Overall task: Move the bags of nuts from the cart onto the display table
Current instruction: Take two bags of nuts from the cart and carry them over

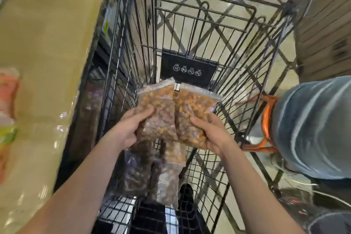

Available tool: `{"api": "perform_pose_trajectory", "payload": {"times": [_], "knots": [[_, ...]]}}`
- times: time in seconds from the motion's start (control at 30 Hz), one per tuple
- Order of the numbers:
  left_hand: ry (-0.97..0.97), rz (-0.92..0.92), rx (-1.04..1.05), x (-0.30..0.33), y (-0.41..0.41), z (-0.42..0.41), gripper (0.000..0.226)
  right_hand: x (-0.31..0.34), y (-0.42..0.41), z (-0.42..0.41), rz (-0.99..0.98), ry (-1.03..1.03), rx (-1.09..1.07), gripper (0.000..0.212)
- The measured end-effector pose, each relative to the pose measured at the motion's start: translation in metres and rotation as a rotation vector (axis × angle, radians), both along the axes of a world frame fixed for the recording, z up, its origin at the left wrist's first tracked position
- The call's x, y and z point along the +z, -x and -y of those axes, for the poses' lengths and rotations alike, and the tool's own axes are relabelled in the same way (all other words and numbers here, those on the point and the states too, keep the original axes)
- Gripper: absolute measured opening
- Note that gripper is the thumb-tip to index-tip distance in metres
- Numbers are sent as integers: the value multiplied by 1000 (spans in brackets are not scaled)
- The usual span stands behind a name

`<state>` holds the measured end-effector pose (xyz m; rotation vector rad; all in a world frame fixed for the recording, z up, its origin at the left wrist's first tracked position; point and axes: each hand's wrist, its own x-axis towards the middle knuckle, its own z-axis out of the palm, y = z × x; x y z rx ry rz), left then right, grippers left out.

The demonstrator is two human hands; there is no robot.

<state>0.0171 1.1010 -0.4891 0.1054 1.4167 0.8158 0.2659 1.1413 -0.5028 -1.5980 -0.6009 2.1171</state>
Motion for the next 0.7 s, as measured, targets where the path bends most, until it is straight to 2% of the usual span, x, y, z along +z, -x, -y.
{"api": "perform_pose_trajectory", "payload": {"times": [0.07,0.13,0.2,0.37,0.47,0.6,0.7], "knots": [[-70,16,-8,23,-6,23,57,25,-11,16,-18,-18,13,33],[-129,16,-29,46,-12,46,68,51,-20,30,-37,-52,41,44],[-182,-5,-22,71,-20,69,68,74,-29,46,-62,-85,81,60],[-344,-110,72,121,-45,130,72,129,-46,88,-145,-146,125,66],[-395,-99,203,140,-56,175,75,156,-47,112,-148,-150,192,86],[-401,-135,376,167,-65,239,76,191,-35,146,-133,-175,311,76],[-386,-213,479,183,-65,290,96,212,-16,173,-107,-220,440,76]]}}
